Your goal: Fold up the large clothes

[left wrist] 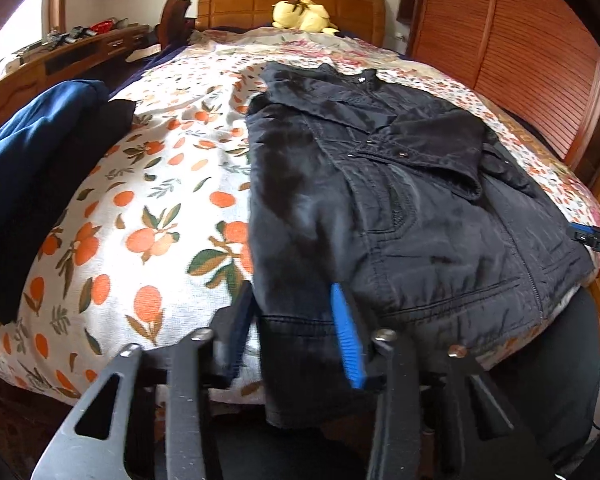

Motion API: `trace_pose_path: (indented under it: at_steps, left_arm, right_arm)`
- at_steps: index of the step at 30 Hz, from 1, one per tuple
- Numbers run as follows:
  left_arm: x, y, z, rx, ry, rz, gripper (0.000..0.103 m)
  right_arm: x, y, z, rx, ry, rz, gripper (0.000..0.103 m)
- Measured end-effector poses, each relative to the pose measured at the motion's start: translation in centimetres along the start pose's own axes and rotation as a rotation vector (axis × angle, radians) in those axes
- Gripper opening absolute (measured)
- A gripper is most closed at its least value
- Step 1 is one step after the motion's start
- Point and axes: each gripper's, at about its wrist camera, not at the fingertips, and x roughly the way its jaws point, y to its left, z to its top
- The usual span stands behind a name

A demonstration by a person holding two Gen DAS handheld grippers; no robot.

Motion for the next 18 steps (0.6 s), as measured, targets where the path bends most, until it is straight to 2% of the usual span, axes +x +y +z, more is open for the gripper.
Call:
trace_pose_path:
  at_steps: [2, 7, 11, 12, 14, 16, 17, 18]
  left_arm:
    - [-0.2, -0.4, 0.2, 0.021, 0.0, 0.006, 0.03]
    - [0.0, -0.8, 0.1, 0.031, 0.002, 0.033, 0.03]
    - [0.3, -0.4, 0.1, 0.01, 0.005, 0.02, 0.03]
    - [0.2, -0.4, 0.1, 0.012, 0.009, 0.019, 0.03]
    - [-0.1, -0.9, 0.2, 0.042, 0.009, 0.026, 0.014]
    - [-0.6, -1.6, 0.4, 0.063, -0.004, 0.034, 0.01]
    - [-1.0, -1.9, 0.6, 0.068, -0.016, 0.03, 0.009]
    - [-1.3, -2.2, 0.8, 0.07, -0.028, 0.025, 0.009]
  right_arm:
    - [0.2, 0.3, 0.0, -0.008, -0.006, -0.005, 0.067]
    - [0.7, 0.4, -0.2, -0.01, -0.016, 0.006, 0.067]
    - [0.8, 0.2, -0.4, -0.011, -0.022, 0.016, 0.066]
    - [0.7, 0.3, -0.4, -0.017, -0.024, 0.025, 0.059]
    - [0.5, 1.0, -0.4, -0.069, -0.019, 0.017, 0.048]
    - [0.3, 1.3, -0.2, -0.089, -0.018, 0.028, 0.034]
    - [0.2, 1.4, -0.2, -0.087, -0.026, 0.049, 0.024]
    - [0.2, 1.5, -0.1, -0.093, -0.033, 0.05, 0.02]
